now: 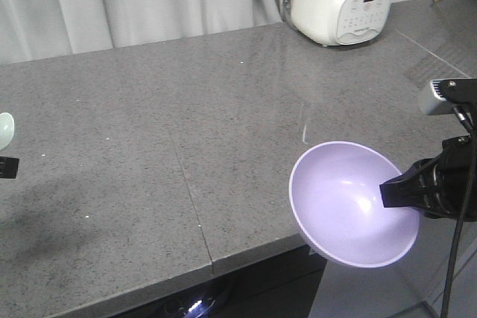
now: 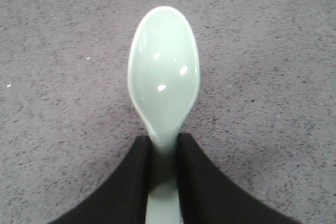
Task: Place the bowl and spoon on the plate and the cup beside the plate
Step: 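Drive the base along the counter toward the blue plate, holding both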
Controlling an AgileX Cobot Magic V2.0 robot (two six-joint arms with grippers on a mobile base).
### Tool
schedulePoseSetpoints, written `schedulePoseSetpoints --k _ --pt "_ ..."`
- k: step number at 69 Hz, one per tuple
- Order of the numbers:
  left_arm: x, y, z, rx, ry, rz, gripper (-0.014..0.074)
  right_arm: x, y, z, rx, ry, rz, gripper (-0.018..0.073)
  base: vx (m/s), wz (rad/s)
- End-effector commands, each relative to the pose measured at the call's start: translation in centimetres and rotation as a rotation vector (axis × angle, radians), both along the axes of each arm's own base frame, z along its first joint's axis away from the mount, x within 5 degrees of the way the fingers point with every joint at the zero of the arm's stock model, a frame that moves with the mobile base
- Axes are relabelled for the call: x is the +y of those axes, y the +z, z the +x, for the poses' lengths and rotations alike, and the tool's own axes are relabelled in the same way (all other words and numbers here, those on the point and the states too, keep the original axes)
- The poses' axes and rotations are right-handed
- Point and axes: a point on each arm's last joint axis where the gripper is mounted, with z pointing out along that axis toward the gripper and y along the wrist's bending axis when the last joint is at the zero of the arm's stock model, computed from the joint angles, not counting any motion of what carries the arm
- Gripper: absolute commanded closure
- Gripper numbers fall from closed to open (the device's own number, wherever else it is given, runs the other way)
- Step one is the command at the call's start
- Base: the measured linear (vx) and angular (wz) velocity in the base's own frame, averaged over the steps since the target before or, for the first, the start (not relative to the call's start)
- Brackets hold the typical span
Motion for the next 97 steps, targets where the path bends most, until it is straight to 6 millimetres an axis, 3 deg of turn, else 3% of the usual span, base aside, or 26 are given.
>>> schedulePoseSetpoints --k 1,97 --pt "-0.04 1.55 0.1 -0.097 0.006 -0.013 0.0541 0.01 1.49 0.09 -0.082 -0.015 0.03 0.056 -0.04 -0.2" --pt "-0.04 1.55 0.1 -0.097 0.006 -0.013 0.0541 0.01 1.49 0.09 -0.082 -0.015 0.03 0.056 -0.03 -0.2"
